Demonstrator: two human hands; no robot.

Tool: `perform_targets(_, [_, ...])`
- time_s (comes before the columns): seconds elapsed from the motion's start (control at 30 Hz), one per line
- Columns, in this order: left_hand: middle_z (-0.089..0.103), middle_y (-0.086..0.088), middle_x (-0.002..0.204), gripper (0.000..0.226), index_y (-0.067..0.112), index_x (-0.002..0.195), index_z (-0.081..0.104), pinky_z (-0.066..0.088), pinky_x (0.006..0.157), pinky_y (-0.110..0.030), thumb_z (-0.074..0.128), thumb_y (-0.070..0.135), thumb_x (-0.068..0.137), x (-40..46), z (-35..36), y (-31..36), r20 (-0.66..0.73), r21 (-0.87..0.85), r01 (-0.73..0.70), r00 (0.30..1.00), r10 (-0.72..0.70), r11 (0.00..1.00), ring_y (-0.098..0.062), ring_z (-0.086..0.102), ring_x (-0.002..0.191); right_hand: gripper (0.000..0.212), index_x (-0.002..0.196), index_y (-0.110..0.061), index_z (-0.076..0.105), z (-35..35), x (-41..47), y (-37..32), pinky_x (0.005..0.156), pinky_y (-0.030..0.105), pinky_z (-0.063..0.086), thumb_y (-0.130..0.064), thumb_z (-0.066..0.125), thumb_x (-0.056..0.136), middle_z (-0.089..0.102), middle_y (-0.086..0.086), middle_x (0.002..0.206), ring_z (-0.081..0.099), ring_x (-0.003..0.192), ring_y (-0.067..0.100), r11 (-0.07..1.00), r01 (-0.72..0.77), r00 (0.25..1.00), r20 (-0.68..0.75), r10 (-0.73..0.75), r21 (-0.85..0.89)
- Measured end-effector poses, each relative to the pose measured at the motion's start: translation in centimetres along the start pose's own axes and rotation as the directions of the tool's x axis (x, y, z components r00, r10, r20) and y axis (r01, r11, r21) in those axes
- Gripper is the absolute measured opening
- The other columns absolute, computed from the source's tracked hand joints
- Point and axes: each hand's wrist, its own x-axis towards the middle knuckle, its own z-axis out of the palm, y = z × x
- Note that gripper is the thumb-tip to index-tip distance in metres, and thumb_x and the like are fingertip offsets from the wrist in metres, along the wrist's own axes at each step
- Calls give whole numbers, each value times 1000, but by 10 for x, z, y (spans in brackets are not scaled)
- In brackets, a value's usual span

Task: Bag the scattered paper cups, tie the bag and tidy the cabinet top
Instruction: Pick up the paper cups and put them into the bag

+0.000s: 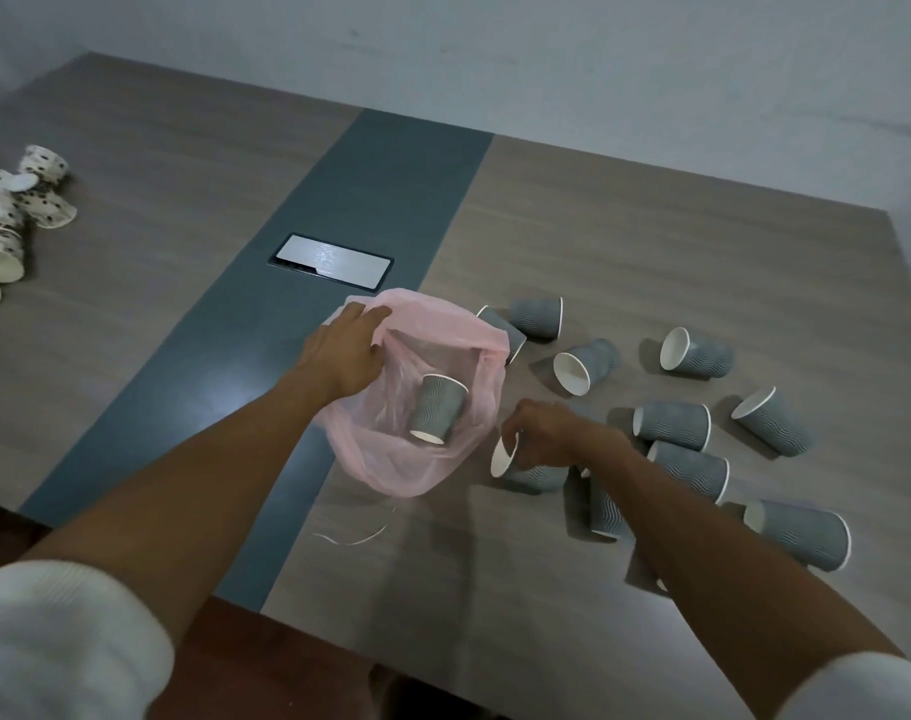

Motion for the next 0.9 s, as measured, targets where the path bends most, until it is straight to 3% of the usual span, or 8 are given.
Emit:
perform_targets(0.1, [44, -5, 153, 51, 28, 151, 40, 46, 104, -51, 47, 31, 101, -1, -1, -3, 4, -21, 2, 1000, -2, 1000, -35, 53, 128, 8, 83, -14, 76, -43, -7, -8, 69, 24, 44, -13, 79, 77, 63, -6, 77, 54, 68, 6, 939, 10, 996, -84, 20, 345])
perform_targets(0.23, [45, -4, 154, 48, 27, 150, 42, 45, 107, -50, 42, 28, 102, -3, -2, -4, 0, -90, 11, 1000, -11, 996, -33, 51, 131, 14, 82, -7, 73, -64, -2, -37, 61, 19, 39, -17, 83, 79, 60, -14, 60, 49, 58, 1, 678, 112, 955, -268, 129, 726])
perform_targets(0.33, [45, -3, 155, 49, 26, 150, 43, 43, 109, -50, 40, 25, 101, -3, -4, -4, -13, -112, 16, 1000, -17, 994, -32, 50, 133, 14, 85, -9, 74, -32, 12, -61, 67, 23, 47, -17, 83, 81, 66, -3, 74, 54, 68, 7, 589, 169, 943, -304, 137, 790])
perform_targets(0.43, [45, -3, 156, 49, 26, 151, 43, 42, 110, -52, 40, 24, 101, -1, -7, -5, -17, -123, 29, 999, -32, 992, -33, 49, 134, 27, 107, -8, 69, -7, 25, -62, 81, 44, 62, -6, 79, 82, 67, 20, 106, 64, 87, 19, 442, 111, 949, -228, 220, 890])
perform_targets(0.5, [45, -4, 155, 49, 26, 151, 43, 42, 110, -53, 42, 24, 102, 1, -6, -5, -20, -122, 46, 999, -49, 991, -34, 50, 133, 21, 104, -11, 63, -4, 29, -46, 76, 47, 61, -3, 70, 86, 66, 21, 108, 67, 89, 27, 509, 62, 913, -255, 319, 859])
perform_targets(0.6, [45, -5, 155, 50, 27, 150, 42, 43, 109, -55, 43, 24, 100, 2, -4, -5, -25, -125, 51, 998, -54, 991, -36, 51, 132, 24, 109, -11, 63, -13, 28, -5, 80, 38, 50, -7, 59, 86, 66, 13, 110, 63, 98, 33, 783, -129, 747, -459, 480, 609])
perform_targets(0.7, [47, -3, 153, 50, 32, 149, 43, 45, 107, -55, 43, 23, 100, 1, -1, -7, -40, -113, 38, 998, -43, 993, -34, 52, 131, 39, 126, -9, 57, -25, 23, 40, 97, 47, 42, -14, 59, 87, 53, 20, 128, 50, 116, 44, 827, -367, 606, -565, 560, 426])
perform_targets(0.9, [51, -4, 149, 51, 35, 148, 46, 48, 103, -49, 46, 20, 99, -2, -1, -2, -82, -80, 9, 997, -16, 997, -33, 53, 127, 33, 125, -10, 54, -18, 26, 83, 91, 46, 48, -11, 57, 92, 49, 22, 128, 60, 107, 47, 797, -532, 685, -409, 603, 285])
